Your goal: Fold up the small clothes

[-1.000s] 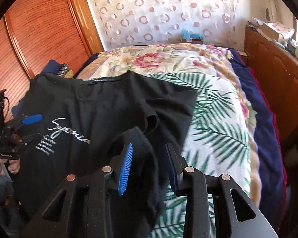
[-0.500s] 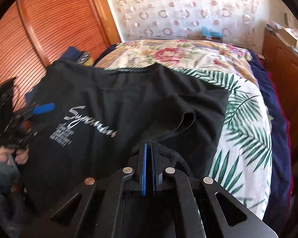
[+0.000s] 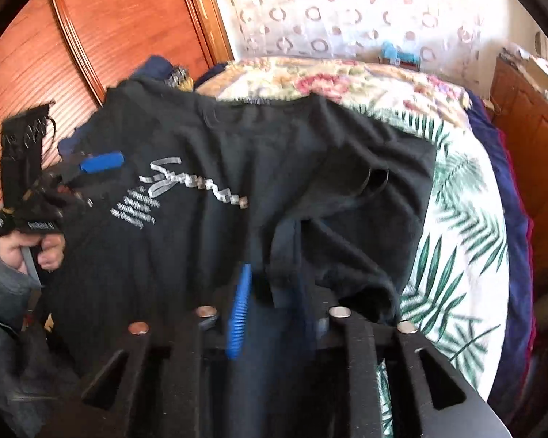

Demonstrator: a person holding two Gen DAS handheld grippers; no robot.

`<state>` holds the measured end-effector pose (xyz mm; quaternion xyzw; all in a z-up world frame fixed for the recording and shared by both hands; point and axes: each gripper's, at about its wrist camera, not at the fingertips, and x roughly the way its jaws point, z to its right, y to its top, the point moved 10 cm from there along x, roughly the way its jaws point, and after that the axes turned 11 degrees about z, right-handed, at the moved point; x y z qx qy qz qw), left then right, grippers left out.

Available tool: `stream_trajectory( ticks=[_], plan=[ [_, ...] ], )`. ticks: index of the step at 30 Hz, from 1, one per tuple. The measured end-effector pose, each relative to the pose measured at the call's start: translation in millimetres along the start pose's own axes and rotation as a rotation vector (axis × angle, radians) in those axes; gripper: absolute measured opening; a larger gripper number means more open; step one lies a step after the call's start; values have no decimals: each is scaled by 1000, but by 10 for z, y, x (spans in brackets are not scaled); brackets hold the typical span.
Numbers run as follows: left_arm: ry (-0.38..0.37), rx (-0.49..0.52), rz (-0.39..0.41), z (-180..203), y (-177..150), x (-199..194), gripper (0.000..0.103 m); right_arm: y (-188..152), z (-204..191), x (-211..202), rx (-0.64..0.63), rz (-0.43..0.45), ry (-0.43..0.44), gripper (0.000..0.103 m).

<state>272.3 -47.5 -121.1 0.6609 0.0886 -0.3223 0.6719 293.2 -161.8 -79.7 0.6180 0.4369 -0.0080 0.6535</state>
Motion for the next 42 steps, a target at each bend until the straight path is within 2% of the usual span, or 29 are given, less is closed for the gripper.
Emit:
stream_trajectory(
  ticks=[2,6,10,17,18,19,20,25,29,30,32,33,34,39,42],
  plan=[
    [2,-6,2,-11,6,-1,88,103,24,-38,-9,27,-7,42],
    [5,-12,1,-37,4,-3,88,224,269,91,7,33,-70,42],
    [12,-13,-2,-73,0,-10,88,264,630,403,60,2,-141,42],
    [49,-35,-4,-291,22,-40,88,335,829,940,90,-52,-157,42],
    [55,-40,-4,-328,22,-44,88,382,828,986,87,-50,-146,33],
    [59,-43,-5,-351,21,-45,88,425,784,1042,82,-50,-120,12],
    [64,-48,-6,-385,18,-48,88,481,717,1076,70,-48,-91,7],
    [80,-61,-11,-485,8,-40,88,810,360,1331,5,-9,17,6],
    [79,-65,-9,-491,23,-24,88,948,185,1498,-42,5,11,6],
    [79,-63,-8,-492,32,-22,88,970,161,1532,-40,7,24,9],
    [81,-60,-5,-497,48,-29,88,980,151,1514,-41,10,36,27],
    [82,-60,-4,-506,62,-32,88,988,181,1509,-47,18,24,43],
    [85,-61,-2,-519,79,-29,88,995,216,1489,-45,31,15,49],
    [105,-70,11,-622,174,-36,88,803,429,1320,-39,35,-44,51],
    [121,-68,21,-667,240,-38,88,530,452,1207,-45,-6,-48,51]
  ],
)
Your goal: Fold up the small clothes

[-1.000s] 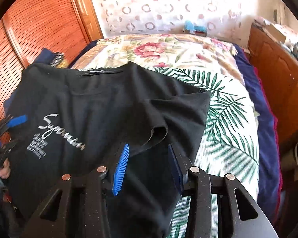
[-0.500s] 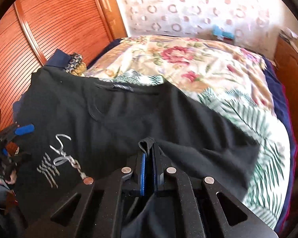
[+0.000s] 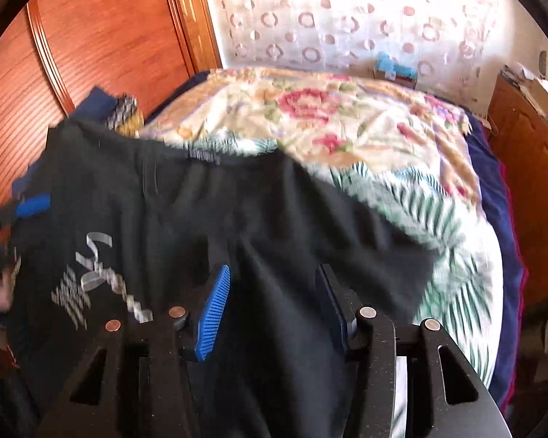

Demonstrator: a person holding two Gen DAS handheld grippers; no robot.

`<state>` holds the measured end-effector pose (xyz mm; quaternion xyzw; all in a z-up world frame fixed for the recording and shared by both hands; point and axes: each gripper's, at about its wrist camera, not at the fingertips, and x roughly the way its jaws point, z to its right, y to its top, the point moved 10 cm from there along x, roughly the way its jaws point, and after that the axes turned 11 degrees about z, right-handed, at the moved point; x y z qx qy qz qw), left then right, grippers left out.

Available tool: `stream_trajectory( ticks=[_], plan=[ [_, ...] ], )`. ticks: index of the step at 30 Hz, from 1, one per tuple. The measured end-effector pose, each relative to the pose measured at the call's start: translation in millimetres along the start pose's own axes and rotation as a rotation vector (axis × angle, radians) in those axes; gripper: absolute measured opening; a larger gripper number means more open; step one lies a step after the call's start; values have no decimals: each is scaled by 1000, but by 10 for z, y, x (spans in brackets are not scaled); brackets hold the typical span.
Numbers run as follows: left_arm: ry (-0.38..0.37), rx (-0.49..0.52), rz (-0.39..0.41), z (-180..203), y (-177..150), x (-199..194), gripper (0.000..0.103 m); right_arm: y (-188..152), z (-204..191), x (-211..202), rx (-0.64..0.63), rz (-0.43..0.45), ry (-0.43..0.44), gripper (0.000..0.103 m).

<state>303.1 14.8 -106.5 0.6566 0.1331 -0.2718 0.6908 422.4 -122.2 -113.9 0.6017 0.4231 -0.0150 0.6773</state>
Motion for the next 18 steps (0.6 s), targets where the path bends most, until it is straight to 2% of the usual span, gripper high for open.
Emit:
stream_trajectory(
  ticks=[4,8,11,15,17,18],
  plan=[
    [11,10,10,-12,52,5,88,-350,-91,-180,20,-34,31,51],
    [45,24,27,-114,143,-10,88,-552,-193,-304,17,-38,27,51],
    [67,13,40,-276,235,-61,87,-583,-203,-379,4,-15,8,51],
    [132,6,40,-586,352,-114,76,-458,7,-420,10,34,-63,51],
    [176,1,52,-761,431,-157,73,-412,107,-408,22,55,-91,57],
    [191,-1,59,-820,459,-180,72,-380,176,-395,23,65,-109,65]
  ],
)
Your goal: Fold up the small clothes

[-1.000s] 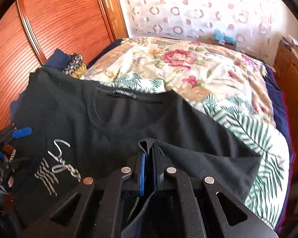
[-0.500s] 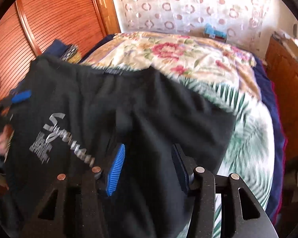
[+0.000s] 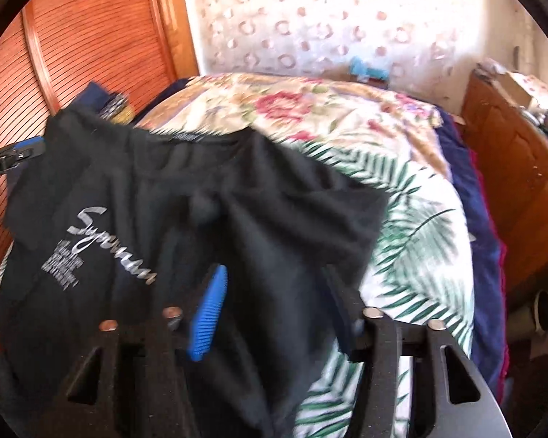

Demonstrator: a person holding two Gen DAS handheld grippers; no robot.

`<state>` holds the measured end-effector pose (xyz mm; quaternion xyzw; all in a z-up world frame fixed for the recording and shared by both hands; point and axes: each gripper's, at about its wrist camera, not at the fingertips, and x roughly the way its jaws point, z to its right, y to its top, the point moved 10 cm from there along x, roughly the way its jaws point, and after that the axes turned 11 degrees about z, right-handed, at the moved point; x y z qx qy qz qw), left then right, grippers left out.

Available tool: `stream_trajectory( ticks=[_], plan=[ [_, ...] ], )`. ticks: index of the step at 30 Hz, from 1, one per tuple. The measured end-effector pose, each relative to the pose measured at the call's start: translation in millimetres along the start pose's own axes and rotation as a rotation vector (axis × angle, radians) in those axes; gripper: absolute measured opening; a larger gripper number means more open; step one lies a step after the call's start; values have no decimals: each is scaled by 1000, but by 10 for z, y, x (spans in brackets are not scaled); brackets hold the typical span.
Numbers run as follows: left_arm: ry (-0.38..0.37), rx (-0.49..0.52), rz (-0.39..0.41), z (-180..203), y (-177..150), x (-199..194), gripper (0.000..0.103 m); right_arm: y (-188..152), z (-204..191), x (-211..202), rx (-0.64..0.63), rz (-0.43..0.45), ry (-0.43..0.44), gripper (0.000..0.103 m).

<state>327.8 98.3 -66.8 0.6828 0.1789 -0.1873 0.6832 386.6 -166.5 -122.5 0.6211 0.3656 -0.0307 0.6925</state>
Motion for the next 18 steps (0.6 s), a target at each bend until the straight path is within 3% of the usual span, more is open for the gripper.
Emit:
stream_trajectory(
  ticks=[8,18],
  plan=[
    [96,-69,-11,-533,42,75,59,11,322,291,24,-5,-127,70],
    [107,-89,-72,-685,-56,288,49,37,369,446,36,-17,-142,70]
  ],
)
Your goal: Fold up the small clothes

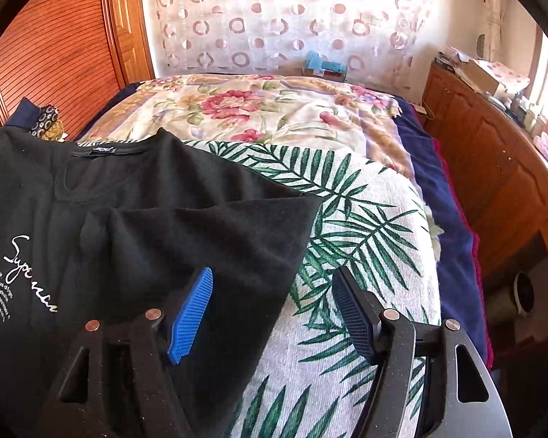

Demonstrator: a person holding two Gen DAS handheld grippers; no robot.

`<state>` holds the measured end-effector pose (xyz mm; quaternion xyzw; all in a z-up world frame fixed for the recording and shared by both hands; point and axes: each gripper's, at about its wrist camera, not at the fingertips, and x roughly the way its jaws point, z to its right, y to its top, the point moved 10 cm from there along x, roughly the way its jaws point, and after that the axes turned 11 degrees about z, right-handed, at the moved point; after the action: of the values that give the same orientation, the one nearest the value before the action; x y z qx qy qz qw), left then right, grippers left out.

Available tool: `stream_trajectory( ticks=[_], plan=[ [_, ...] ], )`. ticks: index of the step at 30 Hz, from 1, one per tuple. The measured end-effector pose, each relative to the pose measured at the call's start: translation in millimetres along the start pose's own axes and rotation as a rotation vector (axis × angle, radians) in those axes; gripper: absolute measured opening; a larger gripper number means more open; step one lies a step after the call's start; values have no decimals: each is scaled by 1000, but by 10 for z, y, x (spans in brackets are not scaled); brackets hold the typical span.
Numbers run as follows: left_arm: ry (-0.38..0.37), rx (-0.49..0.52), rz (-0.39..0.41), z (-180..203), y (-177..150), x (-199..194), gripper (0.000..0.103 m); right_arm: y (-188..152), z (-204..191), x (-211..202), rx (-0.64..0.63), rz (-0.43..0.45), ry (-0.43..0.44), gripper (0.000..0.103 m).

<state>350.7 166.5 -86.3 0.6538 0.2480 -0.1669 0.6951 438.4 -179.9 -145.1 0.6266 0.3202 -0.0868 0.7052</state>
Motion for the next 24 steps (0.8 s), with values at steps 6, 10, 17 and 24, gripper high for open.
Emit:
stream_trajectory(
  ticks=[6,10,17,24],
  plan=[
    [9,9,-20,12,34,45,48,-19,16,7,13,3,10,73],
    [-2,43,-18,106,46,11,23,-10,4,-2,18,2,26,78],
    [-4,75,35,329,196,-178,5,-4,-3,24,-2,-5,30,83],
    [-18,99,56,540,250,-311,5,21,15,40,7,-2,43,83]
  ],
)
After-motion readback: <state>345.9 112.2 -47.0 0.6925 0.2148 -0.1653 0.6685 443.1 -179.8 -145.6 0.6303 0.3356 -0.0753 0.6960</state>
